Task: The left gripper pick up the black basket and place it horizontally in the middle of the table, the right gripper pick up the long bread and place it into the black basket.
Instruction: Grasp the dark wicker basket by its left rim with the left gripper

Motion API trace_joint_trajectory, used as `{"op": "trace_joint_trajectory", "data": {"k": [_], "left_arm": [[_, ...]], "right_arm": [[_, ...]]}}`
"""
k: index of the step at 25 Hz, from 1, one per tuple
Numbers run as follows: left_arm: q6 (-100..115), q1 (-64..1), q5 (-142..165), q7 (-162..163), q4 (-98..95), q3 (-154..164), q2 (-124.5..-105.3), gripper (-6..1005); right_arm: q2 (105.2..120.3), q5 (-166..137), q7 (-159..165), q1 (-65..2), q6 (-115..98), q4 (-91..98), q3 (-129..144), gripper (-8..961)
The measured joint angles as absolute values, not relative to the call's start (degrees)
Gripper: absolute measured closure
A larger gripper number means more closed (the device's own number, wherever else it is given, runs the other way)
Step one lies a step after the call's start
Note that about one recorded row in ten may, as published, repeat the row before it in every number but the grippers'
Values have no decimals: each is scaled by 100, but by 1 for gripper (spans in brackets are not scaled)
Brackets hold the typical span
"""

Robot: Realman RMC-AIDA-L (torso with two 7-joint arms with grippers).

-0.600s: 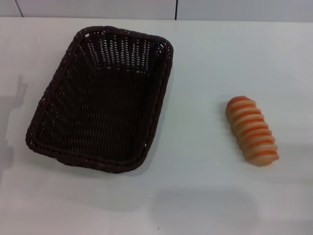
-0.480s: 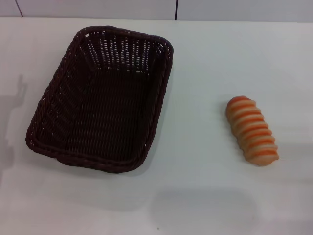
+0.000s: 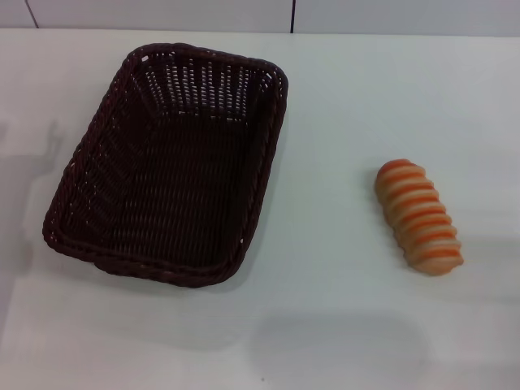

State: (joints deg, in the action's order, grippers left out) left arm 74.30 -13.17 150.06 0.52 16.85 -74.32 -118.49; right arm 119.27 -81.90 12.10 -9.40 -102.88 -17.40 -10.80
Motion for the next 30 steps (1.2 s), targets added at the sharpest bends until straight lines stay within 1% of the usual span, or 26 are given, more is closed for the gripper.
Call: {"op": "trace_joint_trajectory", "data": {"k": [2, 3, 4, 5, 6, 7, 8, 10, 12, 13, 16, 17, 18, 19, 20, 21, 22, 24, 26, 27, 30], "left_arm": [[7395, -1318, 15011, 56, 1743, -7376, -11831, 225], [6605, -1255, 15084, 121, 2416, -7320, -11681, 225], [6605, -1255, 15084, 121, 2416, -7320, -11681, 225], [5966, -1157, 15206, 192, 2965, -7334, -11552, 225], [5966, -1157, 15206, 192, 2965, -7334, -11552, 225], [5299, -1045, 15353, 250, 3563, -7350, -11411, 225], [4460, -873, 15529, 286, 4374, -7378, -11221, 225], [3651, -677, 15704, 290, 5295, -7442, -11064, 226], [3377, -626, 15757, 293, 5539, -7461, -11028, 226], [1748, -408, 16037, 339, 6880, -7553, -10800, 226], [1515, -392, 16062, 343, 7051, -7563, -10774, 226], [603, -339, 16116, 354, 7643, -7616, -10692, 226], [603, -339, 16116, 354, 7643, -7616, -10692, 226], [-2001, -354, 16099, 32, 8975, -8065, -10862, 226], [-2369, -367, 16096, -87, 9155, -8150, -10930, 227], [-2827, -374, 16085, -315, 9370, -8261, -11081, 227], [-3105, -379, 16084, -469, 9498, -8344, -11181, 227], [-3855, -389, 16075, -967, 9798, -8621, -11540, 227], [-4571, -435, 16037, -1343, 10026, -8863, -11795, 227], [-4798, -465, 15982, -1397, 10082, -8892, -11819, 227], [-5116, -544, 15821, -1404, 10130, -8879, -11798, 228]], "right_arm": [[11927, -8191, 1212, -941, -10287, -1740, -1077, 126], [11927, -8192, 1216, -940, -10301, -1740, -1074, 126], [11927, -8192, 1216, -940, -10301, -1740, -1074, 126], [11927, -8193, 1219, -941, -10329, -1740, -1072, 126], [11927, -8193, 1219, -941, -10329, -1740, -1072, 126], [11927, -8194, 1219, -941, -10337, -1741, -1069, 126], [11927, -8198, 1220, -944, -10346, -1747, -1065, 126], [11927, -8200, 1220, -946, -10346, -1750, -1063, 126], [11927, -8205, 1221, -943, -10348, -1750, -1062, 126], [11927, -8206, 1222, -939, -10348, -1746, -1062, 127], [11927, -8208, 1222, -924, -10350, -1741, -1063, 127], [11927, -8209, 1222, -919, -10349, -1741, -1063, 127], [11927, -8209, 1222, -917, -10346, -1738, -1064, 127], [11927, -8209, 1222, -918, -10333, -1736, -1063, 126], [11927, -8210, 1222, -920, -10322, -1735, -1063, 126], [11927, -8209, 1222, -922, -10314, -1732, -1063, 126], [11927, -8209, 1222, -924, -10305, -1730, -1064, 126], [11927, -8209, 1222, -928, -10292, -1725, -1064, 127], [11927, -8209, 1222, -932, -10284, -1721, -1063, 127], [11927, -8209, 1222, -933, -10280, -1720, -1064, 127], [11927, -8209, 1222, -927, -10262, -1689, -1063, 127]]}}
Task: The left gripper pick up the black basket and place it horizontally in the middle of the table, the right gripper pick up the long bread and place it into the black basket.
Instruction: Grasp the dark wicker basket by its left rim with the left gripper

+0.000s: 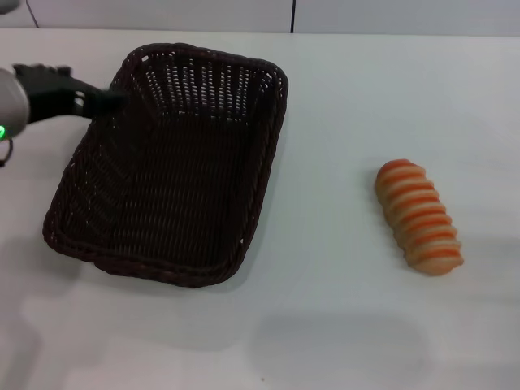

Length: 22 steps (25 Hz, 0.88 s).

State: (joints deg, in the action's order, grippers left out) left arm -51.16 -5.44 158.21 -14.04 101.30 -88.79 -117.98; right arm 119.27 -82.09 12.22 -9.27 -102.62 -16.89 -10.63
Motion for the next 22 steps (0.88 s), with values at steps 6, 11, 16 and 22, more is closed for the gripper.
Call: {"op": "trace_joint_trajectory", "data": {"k": [6, 11, 16, 22], "left_arm": [[-5309, -691, 15755, -1459, 9823, -8844, -11798, 228], [-5442, -879, 15764, -1510, 9444, -8873, -11798, 229], [-5690, -994, 15810, -1513, 9346, -8876, -11793, 229], [-5911, -982, 15971, -1567, 9519, -8849, -11801, 331]], "right_arm": [[11927, -8209, 1222, -926, -10207, -1674, -1047, 126], [11926, -8209, 1222, -929, -10196, -1670, -1011, 126], [11927, -8209, 1222, -925, -10194, -1676, -984, 126], [11926, -8209, 1221, -914, -10194, -1686, -984, 127]]}}
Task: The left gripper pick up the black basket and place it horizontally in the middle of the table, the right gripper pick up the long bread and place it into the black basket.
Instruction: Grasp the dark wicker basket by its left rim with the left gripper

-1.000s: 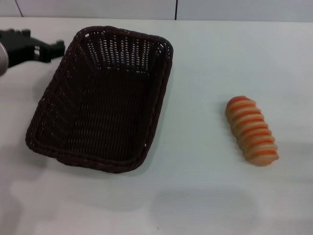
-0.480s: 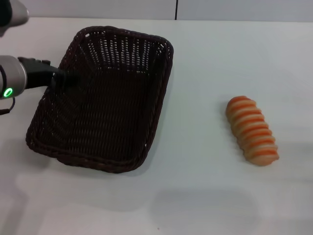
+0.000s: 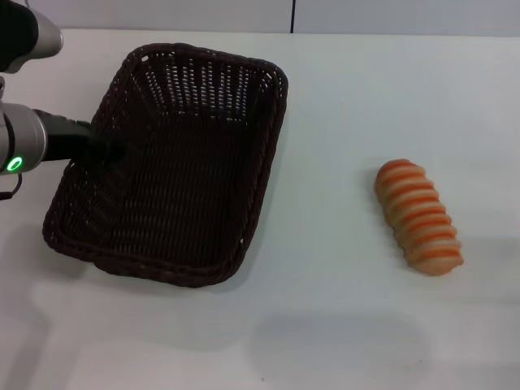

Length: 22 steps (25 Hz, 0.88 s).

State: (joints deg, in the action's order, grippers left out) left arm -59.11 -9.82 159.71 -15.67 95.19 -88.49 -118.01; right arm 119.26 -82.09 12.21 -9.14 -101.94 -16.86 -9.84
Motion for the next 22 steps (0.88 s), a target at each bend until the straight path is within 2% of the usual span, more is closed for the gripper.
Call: {"op": "trace_joint_trajectory", "data": {"k": [5, 10, 17, 22], "left_arm": [[-6024, -1074, 16050, -1702, 9377, -8854, -11807, 416], [-6067, -1122, 16029, -1957, 9415, -8854, -11806, 688], [-6639, -1605, 15041, -3775, 9439, -9395, -11795, 733], [-7691, -2417, 13674, -5459, 8923, -10564, -11795, 736]], "right_arm": [[11927, -8209, 1221, -932, -10196, -1684, -954, 127], [11927, -8208, 1221, -947, -10212, -1675, -934, 127], [11927, -8209, 1223, -943, -10259, -1675, -932, 127], [11927, -8205, 1225, -922, -10379, -1699, -935, 126]]}}
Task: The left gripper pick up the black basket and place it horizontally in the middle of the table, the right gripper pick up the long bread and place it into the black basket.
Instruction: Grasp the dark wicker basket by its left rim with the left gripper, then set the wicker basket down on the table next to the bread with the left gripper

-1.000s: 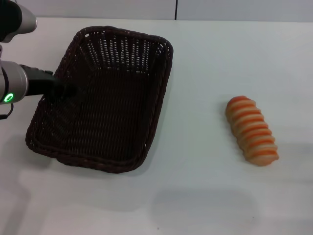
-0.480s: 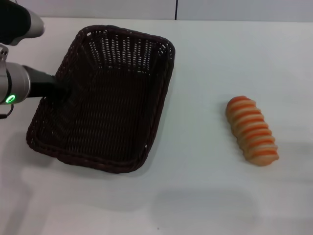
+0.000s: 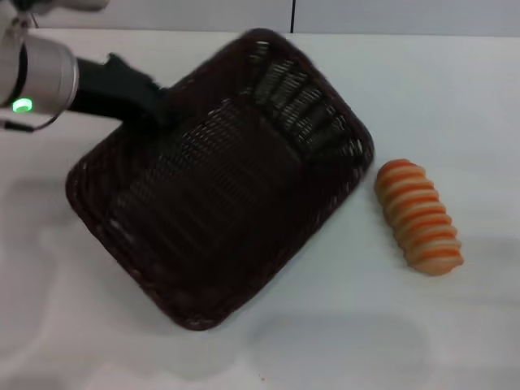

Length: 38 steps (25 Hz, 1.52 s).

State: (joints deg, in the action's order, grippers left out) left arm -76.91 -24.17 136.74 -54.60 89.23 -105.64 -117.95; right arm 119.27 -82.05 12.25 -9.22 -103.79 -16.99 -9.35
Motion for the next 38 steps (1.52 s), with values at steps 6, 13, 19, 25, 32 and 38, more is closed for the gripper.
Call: {"op": "trace_joint_trajectory", "data": {"k": [6, 13, 19, 25, 32, 38], "left_arm": [[-8963, -3509, 13125, -6607, 7954, -11874, -11786, 749], [-9627, -4246, 13106, -7161, 7291, -12146, -11737, 801], [-9914, -4627, 13126, -7490, 6741, -12083, -11706, 802], [-9692, -4768, 13273, -7601, 6430, -12023, -11720, 801], [-9299, -4773, 13413, -7583, 6355, -11895, -11786, 801], [-9212, -4755, 13413, -7604, 6360, -11766, -11786, 694]], "right_arm": [[11931, -8193, 1234, -892, -10500, -1714, -930, 126], [11935, -8195, 1240, -881, -10578, -1741, -932, 126], [11936, -8202, 1243, -870, -10617, -1741, -932, 127], [11936, -8200, 1246, -839, -10626, -1740, -932, 127], [11936, -8191, 1248, -824, -10635, -1740, -932, 127], [11936, -8191, 1248, -788, -10636, -1740, -932, 126]]}}
